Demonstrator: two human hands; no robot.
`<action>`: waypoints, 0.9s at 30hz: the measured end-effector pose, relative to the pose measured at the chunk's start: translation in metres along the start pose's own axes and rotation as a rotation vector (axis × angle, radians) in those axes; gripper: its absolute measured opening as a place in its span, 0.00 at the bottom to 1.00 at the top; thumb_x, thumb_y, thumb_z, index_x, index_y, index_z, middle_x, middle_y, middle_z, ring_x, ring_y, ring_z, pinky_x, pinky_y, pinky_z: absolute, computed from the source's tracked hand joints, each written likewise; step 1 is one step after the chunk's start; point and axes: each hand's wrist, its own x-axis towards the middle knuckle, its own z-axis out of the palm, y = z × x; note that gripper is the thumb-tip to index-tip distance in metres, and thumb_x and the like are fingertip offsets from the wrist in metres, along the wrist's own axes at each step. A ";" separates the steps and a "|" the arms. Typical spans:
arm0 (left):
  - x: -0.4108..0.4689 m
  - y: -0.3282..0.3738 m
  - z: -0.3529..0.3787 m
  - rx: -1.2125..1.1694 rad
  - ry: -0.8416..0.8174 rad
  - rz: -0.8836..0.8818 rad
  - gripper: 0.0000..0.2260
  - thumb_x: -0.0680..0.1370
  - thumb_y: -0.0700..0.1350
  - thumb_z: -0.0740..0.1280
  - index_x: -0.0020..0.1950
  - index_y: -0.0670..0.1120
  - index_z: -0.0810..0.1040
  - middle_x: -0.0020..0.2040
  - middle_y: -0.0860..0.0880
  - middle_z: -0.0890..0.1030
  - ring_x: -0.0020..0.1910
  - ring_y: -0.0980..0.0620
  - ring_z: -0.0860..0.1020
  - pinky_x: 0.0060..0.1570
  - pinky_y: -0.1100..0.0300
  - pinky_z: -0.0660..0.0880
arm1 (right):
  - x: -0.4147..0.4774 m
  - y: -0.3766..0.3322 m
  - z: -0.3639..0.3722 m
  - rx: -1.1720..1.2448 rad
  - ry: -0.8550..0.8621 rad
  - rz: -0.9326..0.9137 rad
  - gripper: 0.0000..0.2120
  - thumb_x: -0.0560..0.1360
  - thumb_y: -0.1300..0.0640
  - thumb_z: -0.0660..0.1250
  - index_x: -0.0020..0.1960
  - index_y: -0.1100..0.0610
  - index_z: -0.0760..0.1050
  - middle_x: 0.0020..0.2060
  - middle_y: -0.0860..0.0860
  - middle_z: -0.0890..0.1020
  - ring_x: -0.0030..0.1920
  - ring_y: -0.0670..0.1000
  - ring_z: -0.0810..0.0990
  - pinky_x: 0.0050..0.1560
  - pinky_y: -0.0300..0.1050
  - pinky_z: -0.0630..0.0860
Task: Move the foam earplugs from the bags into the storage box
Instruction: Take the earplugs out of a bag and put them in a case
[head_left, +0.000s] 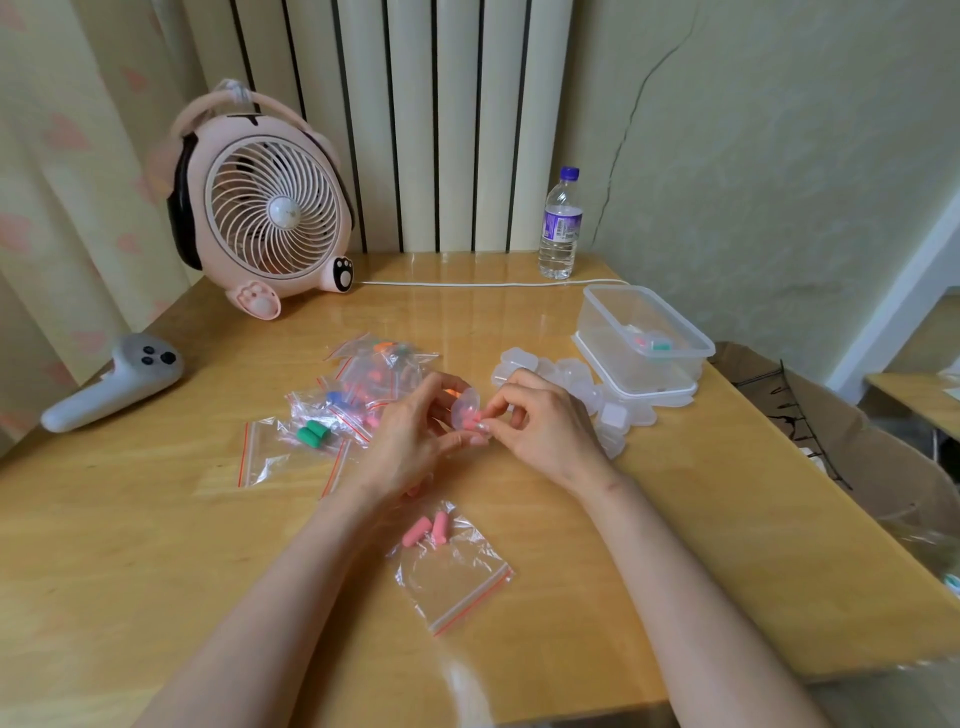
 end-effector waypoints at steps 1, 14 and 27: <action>0.000 0.000 0.000 0.006 0.002 0.005 0.19 0.66 0.42 0.77 0.54 0.44 0.74 0.41 0.48 0.80 0.34 0.62 0.75 0.36 0.70 0.71 | 0.000 0.000 -0.001 -0.007 -0.003 -0.015 0.03 0.70 0.52 0.72 0.39 0.49 0.78 0.40 0.44 0.75 0.35 0.43 0.73 0.42 0.44 0.73; 0.003 -0.008 0.001 0.104 0.045 0.041 0.17 0.69 0.41 0.75 0.56 0.47 0.78 0.50 0.50 0.78 0.41 0.60 0.76 0.43 0.70 0.72 | 0.007 -0.004 -0.013 0.793 -0.039 0.360 0.06 0.76 0.64 0.64 0.47 0.56 0.68 0.40 0.58 0.79 0.31 0.54 0.79 0.34 0.48 0.78; 0.002 -0.003 -0.002 0.055 0.134 -0.036 0.17 0.74 0.50 0.69 0.61 0.48 0.75 0.54 0.53 0.77 0.49 0.60 0.76 0.46 0.70 0.73 | 0.005 -0.005 -0.011 0.955 -0.040 0.488 0.14 0.71 0.69 0.70 0.55 0.64 0.72 0.35 0.57 0.79 0.34 0.51 0.82 0.38 0.47 0.82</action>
